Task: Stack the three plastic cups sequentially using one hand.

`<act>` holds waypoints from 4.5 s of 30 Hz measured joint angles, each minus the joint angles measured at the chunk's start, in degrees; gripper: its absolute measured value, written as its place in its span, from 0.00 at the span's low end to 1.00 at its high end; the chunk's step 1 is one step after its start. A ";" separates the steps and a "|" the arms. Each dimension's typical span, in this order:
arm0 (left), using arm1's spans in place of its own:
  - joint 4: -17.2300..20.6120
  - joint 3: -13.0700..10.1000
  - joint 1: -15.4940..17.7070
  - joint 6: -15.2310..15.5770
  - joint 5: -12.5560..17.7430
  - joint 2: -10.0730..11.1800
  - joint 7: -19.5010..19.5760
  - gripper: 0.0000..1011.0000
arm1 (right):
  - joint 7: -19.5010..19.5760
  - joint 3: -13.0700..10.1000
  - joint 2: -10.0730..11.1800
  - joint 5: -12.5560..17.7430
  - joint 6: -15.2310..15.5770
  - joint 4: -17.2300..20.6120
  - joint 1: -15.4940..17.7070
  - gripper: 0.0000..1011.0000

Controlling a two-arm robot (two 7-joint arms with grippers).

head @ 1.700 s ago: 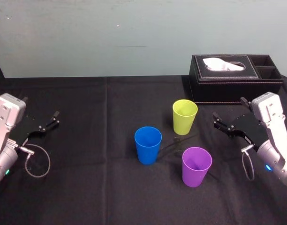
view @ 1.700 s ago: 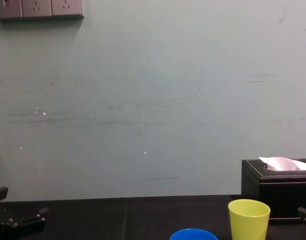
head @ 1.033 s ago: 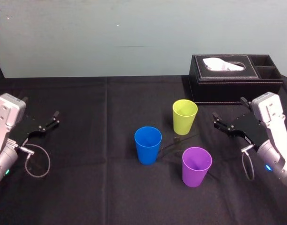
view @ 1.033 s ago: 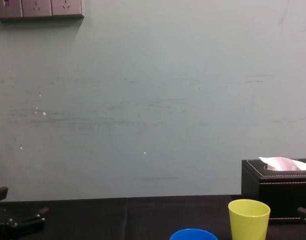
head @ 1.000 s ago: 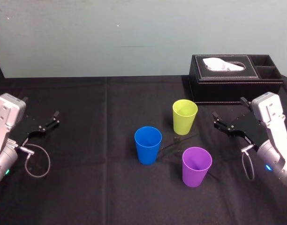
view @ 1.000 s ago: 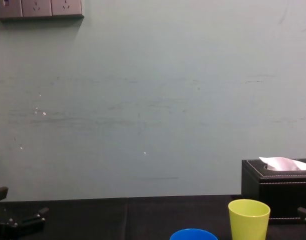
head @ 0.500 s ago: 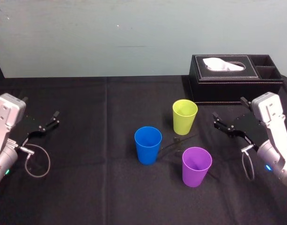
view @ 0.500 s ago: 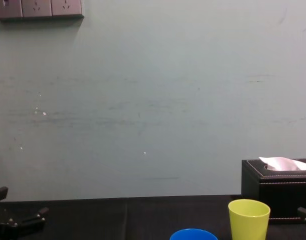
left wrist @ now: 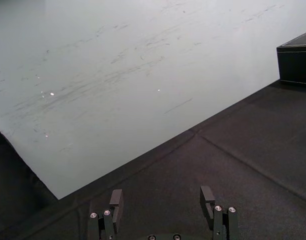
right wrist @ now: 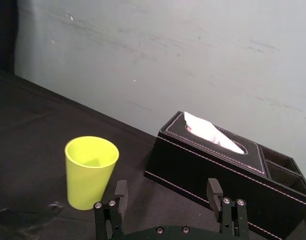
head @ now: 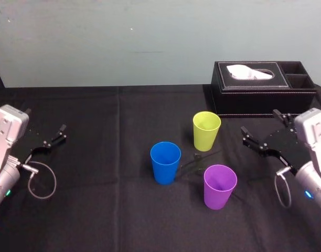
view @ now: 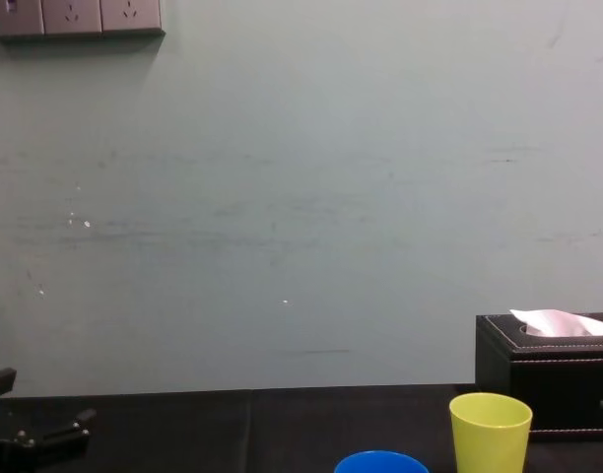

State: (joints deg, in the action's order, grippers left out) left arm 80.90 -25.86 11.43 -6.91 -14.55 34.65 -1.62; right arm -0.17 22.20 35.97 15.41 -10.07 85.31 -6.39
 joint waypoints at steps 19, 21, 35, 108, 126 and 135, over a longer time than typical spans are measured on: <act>0.00 0.00 0.00 0.00 0.00 0.00 0.00 1.00 | -2.84 -7.21 5.44 3.89 -4.56 12.60 15.53 0.99; 0.00 0.00 0.00 0.00 0.00 0.00 0.00 1.00 | -3.26 -7.96 5.90 4.10 -5.09 13.56 17.12 0.99; 0.00 0.00 0.00 0.00 0.00 0.00 0.00 1.00 | -9.29 -10.10 8.57 5.42 -7.44 15.64 22.87 0.99; 0.00 0.00 0.00 0.00 0.00 0.00 0.00 1.00 | -27.45 -9.93 -0.86 4.49 -0.74 9.17 18.70 0.99; 0.00 0.00 0.00 0.00 0.00 0.00 0.00 1.00 | -28.13 -9.64 -2.83 3.44 0.16 8.62 16.79 0.99; 0.00 0.00 0.00 0.00 0.00 0.00 0.00 1.00 | -28.18 -9.11 -3.52 3.05 0.49 7.74 15.60 0.99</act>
State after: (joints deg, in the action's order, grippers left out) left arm 80.90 -25.86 11.43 -6.91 -14.55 34.65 -1.62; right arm -28.34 13.10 32.45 18.46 -9.58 93.06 9.20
